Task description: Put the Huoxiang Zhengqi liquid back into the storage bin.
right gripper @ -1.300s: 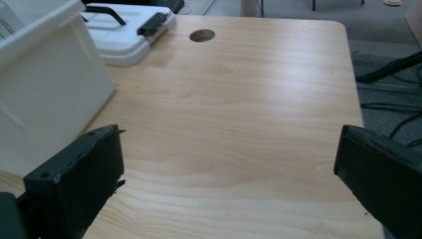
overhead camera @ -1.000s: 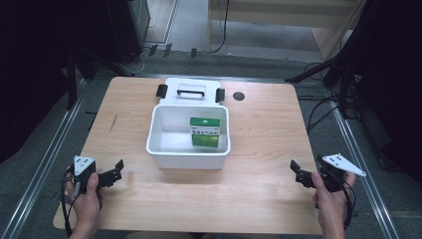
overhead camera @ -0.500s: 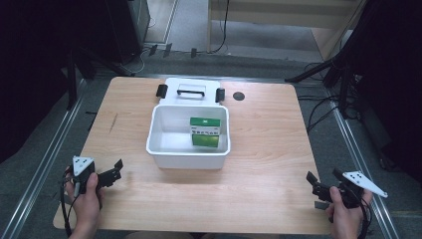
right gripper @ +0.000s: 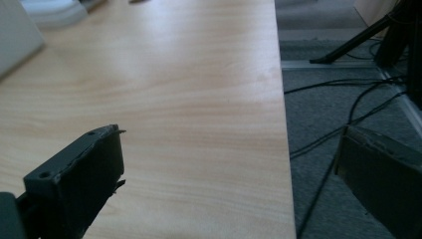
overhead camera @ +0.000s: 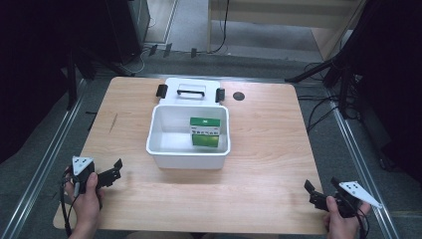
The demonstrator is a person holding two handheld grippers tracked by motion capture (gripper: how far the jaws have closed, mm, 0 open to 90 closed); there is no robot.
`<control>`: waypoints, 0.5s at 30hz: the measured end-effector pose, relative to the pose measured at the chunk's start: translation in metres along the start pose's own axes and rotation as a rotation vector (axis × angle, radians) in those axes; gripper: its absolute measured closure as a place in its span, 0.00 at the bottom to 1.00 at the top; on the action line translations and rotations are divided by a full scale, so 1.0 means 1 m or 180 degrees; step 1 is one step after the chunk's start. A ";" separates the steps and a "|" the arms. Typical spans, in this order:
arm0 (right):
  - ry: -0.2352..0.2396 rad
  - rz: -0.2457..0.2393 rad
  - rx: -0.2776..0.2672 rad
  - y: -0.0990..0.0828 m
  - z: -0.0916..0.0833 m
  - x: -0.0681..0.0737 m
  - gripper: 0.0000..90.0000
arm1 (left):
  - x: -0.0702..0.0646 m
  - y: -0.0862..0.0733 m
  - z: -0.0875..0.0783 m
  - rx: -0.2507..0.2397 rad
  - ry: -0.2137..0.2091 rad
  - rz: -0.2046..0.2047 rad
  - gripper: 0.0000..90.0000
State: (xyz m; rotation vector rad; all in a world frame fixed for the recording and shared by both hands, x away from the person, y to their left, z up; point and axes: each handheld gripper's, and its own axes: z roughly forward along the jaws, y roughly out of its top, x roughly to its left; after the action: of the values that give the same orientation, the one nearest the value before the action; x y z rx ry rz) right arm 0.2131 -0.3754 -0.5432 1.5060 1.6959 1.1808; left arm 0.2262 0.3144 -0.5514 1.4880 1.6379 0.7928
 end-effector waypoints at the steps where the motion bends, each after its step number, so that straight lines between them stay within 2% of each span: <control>1: -0.0020 -0.0071 0.0061 -0.002 0.003 0.003 0.00 | 0.000 0.000 0.000 -0.0002 0.0003 -0.0008 0.00; 6: 0.0096 -0.0074 0.0014 -0.003 0.003 0.008 0.00 | 0.001 0.000 0.001 0.0008 -0.0012 -0.0014 0.00; 11: 0.0026 -0.0131 -0.0019 -0.003 0.002 0.010 0.00 | 0.000 0.000 0.001 0.0005 -0.0001 -0.0009 0.00; 13: 0.0068 -0.0091 -0.0020 -0.003 0.002 0.009 0.00 | 0.000 0.001 0.001 0.0020 0.0004 -0.0003 0.00; 15: 0.0031 0.0066 0.0052 -0.003 0.003 0.008 0.00 | -0.001 0.001 0.001 0.0015 0.0013 -0.0004 0.00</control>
State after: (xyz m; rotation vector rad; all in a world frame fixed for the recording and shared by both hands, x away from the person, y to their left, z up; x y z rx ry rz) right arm 0.2129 -0.3672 -0.5462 1.5333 1.7041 1.1896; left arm 0.2277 0.3139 -0.5516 1.4895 1.6446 0.7925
